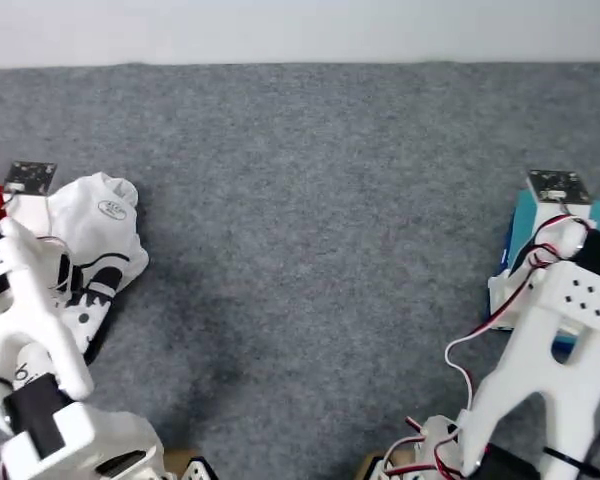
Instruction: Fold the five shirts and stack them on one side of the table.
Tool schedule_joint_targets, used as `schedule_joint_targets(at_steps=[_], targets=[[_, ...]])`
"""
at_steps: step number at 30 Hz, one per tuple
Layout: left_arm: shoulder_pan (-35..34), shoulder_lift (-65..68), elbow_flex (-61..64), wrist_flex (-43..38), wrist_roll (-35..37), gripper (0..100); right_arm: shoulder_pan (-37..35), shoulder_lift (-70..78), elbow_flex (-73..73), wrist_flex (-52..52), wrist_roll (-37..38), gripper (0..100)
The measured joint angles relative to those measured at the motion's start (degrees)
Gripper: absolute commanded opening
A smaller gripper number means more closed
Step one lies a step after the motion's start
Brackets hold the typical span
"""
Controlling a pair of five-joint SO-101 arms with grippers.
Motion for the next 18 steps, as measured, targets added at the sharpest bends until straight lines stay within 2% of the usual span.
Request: schedule_joint_targets(at_steps=[6,11,13,18], targets=[[6.1,-5.5,-1.1,5.7,0.2,0,0.0,0.0,0.0,0.0,0.0,0.9],[13.7,-15.9,-6.3,7.3,8.6,0,0.0,0.0,0.0,0.0,0.0,0.9],[17.8,-19.0,-8.3,7.6,12.0,0,0.0,0.0,0.0,0.0,0.0,0.9],[31.7,-22.9,-9.1,7.9,13.8,0,0.0,0.0,0.0,0.0,0.0,0.9]])
